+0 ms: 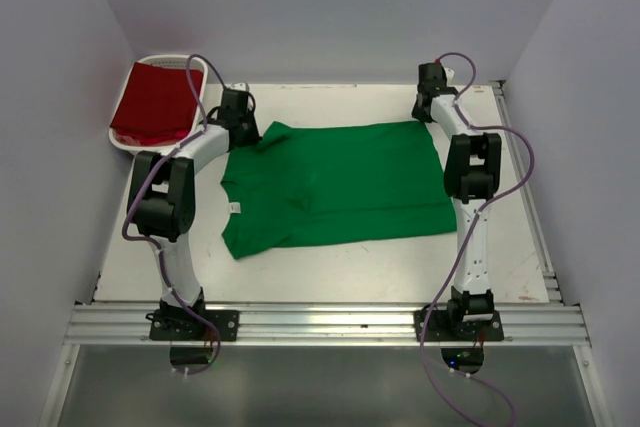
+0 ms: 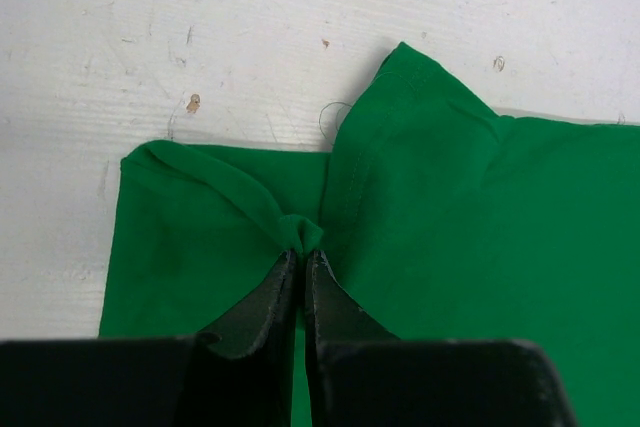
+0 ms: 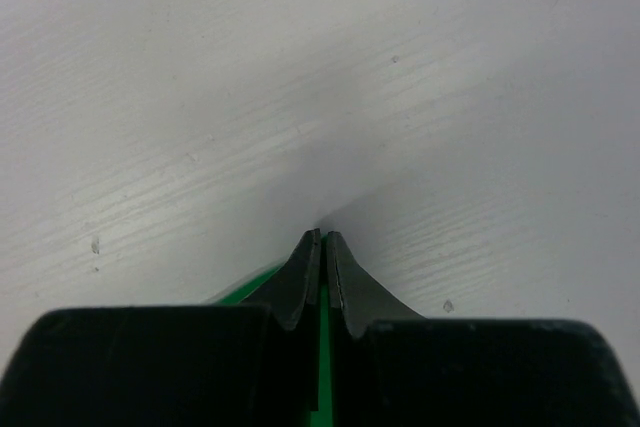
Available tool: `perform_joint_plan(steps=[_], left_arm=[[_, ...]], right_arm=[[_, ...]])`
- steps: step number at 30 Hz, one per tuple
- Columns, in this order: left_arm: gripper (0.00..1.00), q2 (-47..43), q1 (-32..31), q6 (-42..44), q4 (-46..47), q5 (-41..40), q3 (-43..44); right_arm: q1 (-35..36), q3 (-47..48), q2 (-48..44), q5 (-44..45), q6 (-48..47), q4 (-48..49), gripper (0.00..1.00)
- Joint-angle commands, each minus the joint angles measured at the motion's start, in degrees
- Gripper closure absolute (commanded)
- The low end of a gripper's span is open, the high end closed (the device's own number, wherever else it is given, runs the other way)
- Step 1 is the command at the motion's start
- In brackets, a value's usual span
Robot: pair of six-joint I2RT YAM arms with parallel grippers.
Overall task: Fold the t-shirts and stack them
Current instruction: Grap the side of the flattened tshirt furthest away from the robot with both arms
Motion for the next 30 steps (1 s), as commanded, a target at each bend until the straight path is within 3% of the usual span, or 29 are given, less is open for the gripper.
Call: perform_joint_plan(steps=[1, 15, 30], left_arm=[[1.00, -0.86, -0.20, 0.04, 0.82, -0.03, 1.27], [1.00, -3.59, -0.20, 1.09, 0.03, -1.96, 4.87], [1.00, -7.89, -0.20, 0.56, -1.73, -4.25, 1.80]], right_arm=[[-0.85, -2.01, -1.40, 1.20, 0.06, -0.22, 1.00], [-1.29, -9.92, -13.70, 3.92, 0.15, 5.41, 1.00], [-1.29, -17.56, -18.98, 4.54, 1.64, 5.58, 1.00]])
